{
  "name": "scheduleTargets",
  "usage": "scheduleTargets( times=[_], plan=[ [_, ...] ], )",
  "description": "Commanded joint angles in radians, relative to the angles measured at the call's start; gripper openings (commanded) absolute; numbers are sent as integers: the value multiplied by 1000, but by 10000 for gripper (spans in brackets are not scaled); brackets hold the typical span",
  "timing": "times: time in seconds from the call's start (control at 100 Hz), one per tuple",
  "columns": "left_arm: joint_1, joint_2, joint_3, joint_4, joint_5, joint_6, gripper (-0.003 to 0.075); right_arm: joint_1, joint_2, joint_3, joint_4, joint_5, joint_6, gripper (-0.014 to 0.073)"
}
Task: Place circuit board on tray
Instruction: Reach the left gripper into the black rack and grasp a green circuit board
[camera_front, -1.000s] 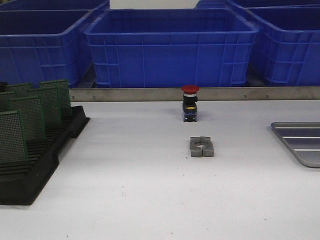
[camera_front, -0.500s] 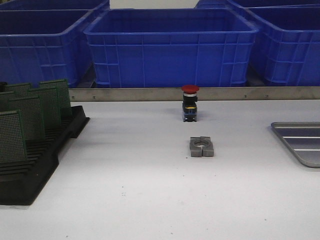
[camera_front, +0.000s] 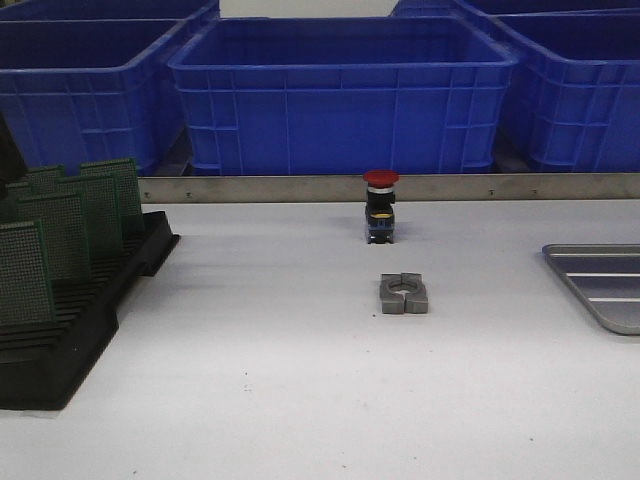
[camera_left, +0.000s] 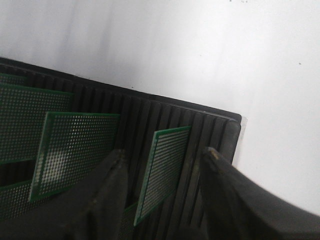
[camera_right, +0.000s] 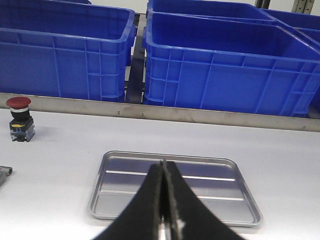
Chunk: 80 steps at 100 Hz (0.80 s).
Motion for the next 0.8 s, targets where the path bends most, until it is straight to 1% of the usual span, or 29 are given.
scheduleTargets(
  times=[0.0,0.09,0.42,0.49,0.56,0.68,0.79],
  plan=[
    [-23,-7,-31,-52,-14,9,323,-6,-23,-1,-9,-72,1,-60],
    [-39,24,-31,-52,-17,9,323,-6,-23,-1,-9,-72,1,-60],
    [-38,105,-31,-44,-31,9,323,-6,-23,-1,-9,-72,1,-60],
    [-38,108,-31,-44,-31,9,309,-6,-23,-1,-9,-72,1,-60],
    [-38,108,-31,-44,-31,9,261,-6,-23,-1,-9,-72,1,-60],
    [-38,108,-31,-44,-31,9,121,-6,-23,-1,-9,-72,1,-60],
    [-38,108,-31,-44,-30,9,14,-6,-23,-1,-9,-72,1,-60]
  ],
)
